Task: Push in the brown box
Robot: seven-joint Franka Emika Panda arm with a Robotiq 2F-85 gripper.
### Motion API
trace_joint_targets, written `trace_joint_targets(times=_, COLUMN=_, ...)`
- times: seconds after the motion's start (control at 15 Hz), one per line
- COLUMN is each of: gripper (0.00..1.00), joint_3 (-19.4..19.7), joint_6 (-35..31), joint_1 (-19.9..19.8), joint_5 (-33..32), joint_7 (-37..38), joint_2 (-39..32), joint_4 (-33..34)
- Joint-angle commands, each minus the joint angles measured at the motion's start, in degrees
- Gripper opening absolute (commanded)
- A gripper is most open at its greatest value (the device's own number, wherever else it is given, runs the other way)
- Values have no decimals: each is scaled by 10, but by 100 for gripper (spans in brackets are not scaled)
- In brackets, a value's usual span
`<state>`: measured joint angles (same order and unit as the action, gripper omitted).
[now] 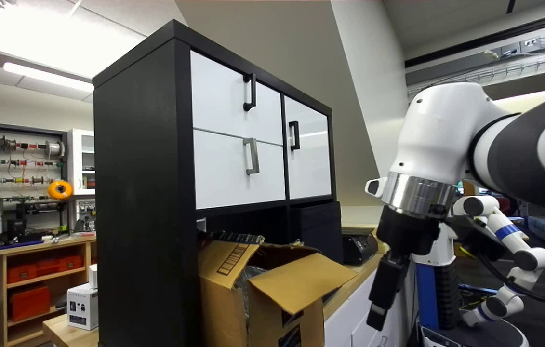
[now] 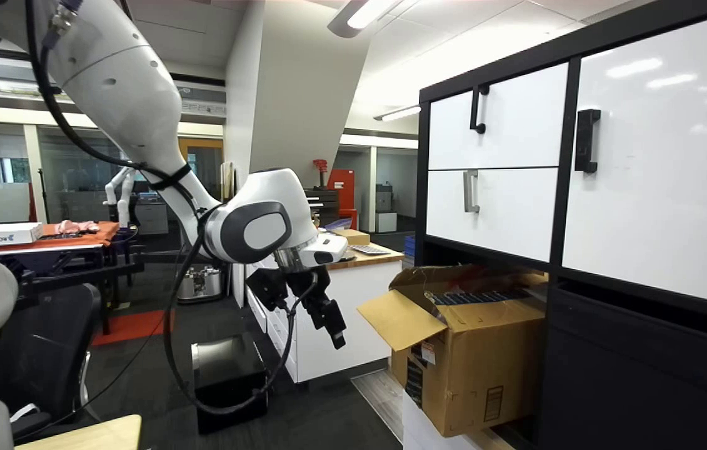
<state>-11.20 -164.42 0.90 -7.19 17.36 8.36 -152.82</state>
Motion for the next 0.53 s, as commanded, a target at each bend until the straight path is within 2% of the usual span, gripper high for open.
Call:
trace_joint_targets(times=0.0, gripper=100, joint_3=-9, joint_6=-26, joint_1=-45, joint_5=-98, joint_7=65, joint_2=-70, joint_4=60)
trace_joint_targets(times=0.13, gripper=100, joint_3=1, joint_6=-23, joint_1=-54, joint_5=-154, joint_7=99, joint_2=-103, joint_4=93)
trace_joint_targets(times=0.2, gripper=96, joint_3=7, joint_6=-20, joint_1=-54, joint_5=-176, joint_7=114, joint_2=-119, joint_4=110)
trace_joint_targets(times=0.27, gripper=74, joint_3=14, joint_6=-19, joint_1=-53, joint_5=-194, joint_7=127, joint_2=-138, joint_4=128)
trace_joint_targets(times=0.4, gripper=69, joint_3=26, joint_6=-18, joint_1=-46, joint_5=-215, joint_7=148, joint_2=-176, joint_4=164)
trace_joint_targets(times=0.47, gripper=64, joint_3=32, joint_6=-18, joint_1=-42, joint_5=-222, joint_7=156, joint_2=-193, joint_4=179)
